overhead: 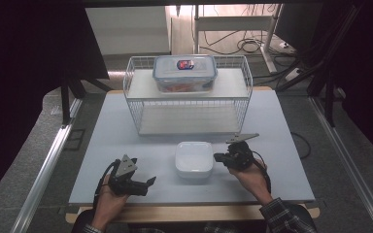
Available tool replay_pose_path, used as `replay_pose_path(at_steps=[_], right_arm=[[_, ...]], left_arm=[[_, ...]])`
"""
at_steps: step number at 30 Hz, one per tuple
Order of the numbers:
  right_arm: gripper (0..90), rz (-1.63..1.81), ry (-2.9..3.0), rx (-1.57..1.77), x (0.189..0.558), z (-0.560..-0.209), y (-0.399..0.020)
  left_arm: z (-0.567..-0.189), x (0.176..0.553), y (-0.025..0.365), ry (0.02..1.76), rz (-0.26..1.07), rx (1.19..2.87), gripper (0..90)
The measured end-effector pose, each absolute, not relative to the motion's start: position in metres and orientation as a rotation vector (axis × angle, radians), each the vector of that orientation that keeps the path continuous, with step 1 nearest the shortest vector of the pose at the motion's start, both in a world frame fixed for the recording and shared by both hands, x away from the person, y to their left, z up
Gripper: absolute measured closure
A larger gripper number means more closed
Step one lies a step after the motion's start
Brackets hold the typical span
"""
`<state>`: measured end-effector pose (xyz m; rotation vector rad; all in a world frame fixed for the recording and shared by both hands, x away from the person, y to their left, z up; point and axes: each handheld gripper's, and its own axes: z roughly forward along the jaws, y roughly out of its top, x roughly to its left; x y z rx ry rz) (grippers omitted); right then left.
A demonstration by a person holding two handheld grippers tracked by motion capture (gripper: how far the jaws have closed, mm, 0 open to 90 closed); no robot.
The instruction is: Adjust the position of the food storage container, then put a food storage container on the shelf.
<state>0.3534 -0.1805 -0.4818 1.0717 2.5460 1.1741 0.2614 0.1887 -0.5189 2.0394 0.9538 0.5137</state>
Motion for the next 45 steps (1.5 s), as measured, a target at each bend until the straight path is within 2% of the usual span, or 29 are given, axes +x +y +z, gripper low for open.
replay_pose_path(at_steps=[4,8,16,20,24,27,34,45], right_arm=[[85.9,1.167,2.54,1.038,0.354,-0.48,-0.176],[77.4,1.132,2.496,0.997,0.35,-0.478,-0.182],[40.5,1.144,2.408,0.902,0.34,-0.471,-0.199],[27.4,1.143,2.392,0.864,0.337,-0.472,-0.205],[18.1,1.188,2.394,0.878,0.337,-0.475,-0.213],[13.7,1.203,2.412,0.886,0.336,-0.481,-0.216],[10.1,1.18,2.452,0.924,0.337,-0.494,-0.218],[6.5,1.24,2.434,0.958,0.34,-0.491,-0.222]], left_arm=[[-0.52,0.262,0.188,0.957,0.494,2.046,4.3],[-0.52,0.263,0.188,0.959,0.477,2.047,4.3],[-0.521,0.263,0.186,0.952,0.472,2.062,4.2],[-0.522,0.264,0.186,0.947,0.465,2.069,4.3],[-0.523,0.264,0.186,0.945,0.465,2.073,4.1],[-0.524,0.264,0.186,0.941,0.469,2.074,3.9],[-0.525,0.265,0.186,0.941,0.463,2.074,3.2],[-0.522,0.265,0.186,0.946,0.444,2.042,4.0]])
